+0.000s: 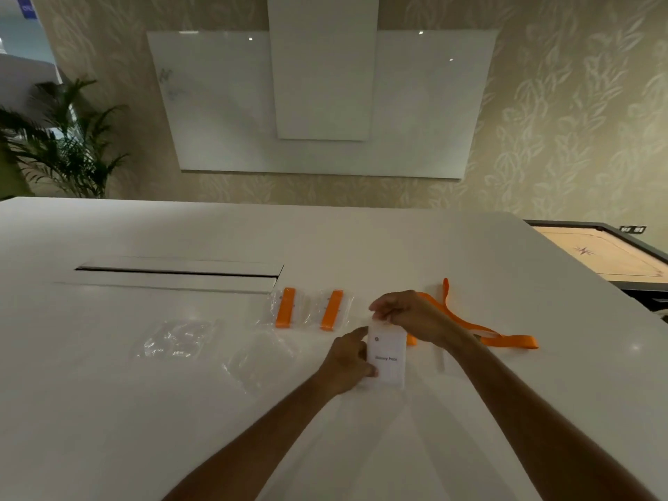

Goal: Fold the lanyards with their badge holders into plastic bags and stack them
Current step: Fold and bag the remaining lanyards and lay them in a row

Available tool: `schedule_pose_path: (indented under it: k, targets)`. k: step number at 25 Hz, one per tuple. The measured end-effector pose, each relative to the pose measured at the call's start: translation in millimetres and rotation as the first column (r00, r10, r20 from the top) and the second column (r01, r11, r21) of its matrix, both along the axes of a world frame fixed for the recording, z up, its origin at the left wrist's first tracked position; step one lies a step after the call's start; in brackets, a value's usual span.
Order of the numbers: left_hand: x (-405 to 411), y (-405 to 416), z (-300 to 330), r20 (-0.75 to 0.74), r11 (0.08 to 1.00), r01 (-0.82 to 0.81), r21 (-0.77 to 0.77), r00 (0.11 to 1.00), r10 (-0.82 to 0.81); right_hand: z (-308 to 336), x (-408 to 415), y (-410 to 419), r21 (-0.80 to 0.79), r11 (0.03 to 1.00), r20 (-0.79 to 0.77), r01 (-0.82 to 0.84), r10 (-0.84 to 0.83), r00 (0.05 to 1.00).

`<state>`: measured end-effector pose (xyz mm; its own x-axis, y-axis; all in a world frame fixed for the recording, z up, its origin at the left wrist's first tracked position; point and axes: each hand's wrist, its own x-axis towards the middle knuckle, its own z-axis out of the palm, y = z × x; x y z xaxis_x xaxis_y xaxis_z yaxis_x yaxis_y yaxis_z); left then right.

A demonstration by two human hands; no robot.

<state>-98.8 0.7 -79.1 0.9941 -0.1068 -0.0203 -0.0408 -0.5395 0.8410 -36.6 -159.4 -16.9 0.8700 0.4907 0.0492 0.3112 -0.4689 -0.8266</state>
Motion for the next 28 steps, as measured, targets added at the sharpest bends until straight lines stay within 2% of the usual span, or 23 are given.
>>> schedule_pose_path:
  k: [2,5,8,10,11,13,16,19,24,28]
  targets:
    - [3.9,-0.1,9.8,-0.018,0.982,-0.071,-0.176,0.997,0.069,6.5,-1.0,-1.5,0.171,0.985,-0.064,-0.006,0.018,0.998]
    - [6.3,5.6,34.0,-0.045,0.914,-0.096,-0.395,0.995,0.085,13.0,6.4,-2.6,0.331,0.943,-0.121,0.032,0.009,0.993]
    - [8.7,17.5,60.0,-0.035,0.867,-0.098,-0.488,0.995,0.093,17.8,9.6,0.5,0.547,0.834,-0.390,0.070,0.180,0.903]
    - [7.2,24.3,78.5,-0.022,0.848,-0.099,-0.521,0.994,0.103,18.4,8.2,6.0,0.632,0.774,-0.443,0.051,0.306,0.843]
    - [5.8,26.8,87.6,-0.007,0.842,-0.098,-0.530,0.994,0.111,17.7,6.9,9.6,0.651,0.758,-0.439,0.054,0.318,0.840]
    - [4.3,31.5,104.3,0.027,0.828,-0.111,-0.550,0.988,0.150,19.4,3.0,15.3,0.652,0.755,-0.385,0.063,0.259,0.886]
    - [4.8,40.6,123.7,0.057,0.784,-0.153,-0.602,0.971,0.234,21.1,-4.4,23.1,0.561,0.827,-0.163,0.029,0.076,0.984]
    - [7.3,44.5,133.4,0.085,0.791,-0.192,-0.581,0.952,0.294,20.5,-18.2,40.1,0.497,0.862,-0.058,0.094,-0.075,0.995]
    - [15.3,42.3,135.7,0.189,0.839,-0.288,-0.463,0.892,0.411,10.6,-34.8,63.4,0.415,0.902,0.039,0.118,-0.148,0.988]
    - [15.9,42.6,137.1,0.300,0.858,-0.388,-0.337,0.819,0.488,15.1,-47.9,65.4,0.329,0.939,0.068,0.097,-0.126,0.990]
